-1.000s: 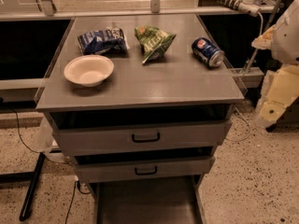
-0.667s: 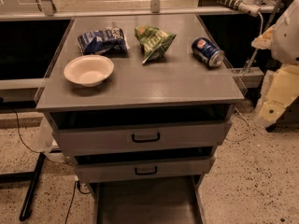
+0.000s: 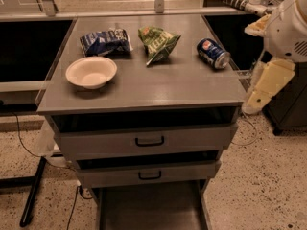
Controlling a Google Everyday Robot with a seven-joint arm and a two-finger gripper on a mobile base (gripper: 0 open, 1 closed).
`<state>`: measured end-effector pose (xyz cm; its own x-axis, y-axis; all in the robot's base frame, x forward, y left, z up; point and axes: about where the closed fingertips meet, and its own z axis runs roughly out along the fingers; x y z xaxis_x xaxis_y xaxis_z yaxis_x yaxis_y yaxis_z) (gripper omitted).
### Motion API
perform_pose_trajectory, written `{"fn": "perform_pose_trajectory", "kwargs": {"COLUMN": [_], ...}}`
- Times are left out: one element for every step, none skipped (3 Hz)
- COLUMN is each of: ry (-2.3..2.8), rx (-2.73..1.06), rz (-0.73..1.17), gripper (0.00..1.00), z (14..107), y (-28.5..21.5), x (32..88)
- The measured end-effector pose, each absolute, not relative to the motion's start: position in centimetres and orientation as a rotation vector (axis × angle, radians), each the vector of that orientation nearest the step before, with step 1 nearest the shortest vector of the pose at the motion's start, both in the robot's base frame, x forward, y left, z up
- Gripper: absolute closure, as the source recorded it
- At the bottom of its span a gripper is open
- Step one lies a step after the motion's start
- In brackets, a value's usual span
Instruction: Place pepsi can into bottom drawer
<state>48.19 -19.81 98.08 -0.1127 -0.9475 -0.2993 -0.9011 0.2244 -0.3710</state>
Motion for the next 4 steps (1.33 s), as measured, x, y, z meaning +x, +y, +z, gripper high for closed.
{"fn": "perform_pose_trajectory", "kwargs": {"ry": [1.936,1.858,1.862,1.862], "rx": [-1.656,-1.612,-1.568,-1.569], "rz": [-0.137,-0.084,-0.017,-0.017], "gripper": [0.0,0.0,0.0,0.0], "z": [98.1,97.7,95.9,95.9], "y": [-19.7,-20.1,-20.0,-20.0], "x": [51.6,55.6,60.4,60.4]}}
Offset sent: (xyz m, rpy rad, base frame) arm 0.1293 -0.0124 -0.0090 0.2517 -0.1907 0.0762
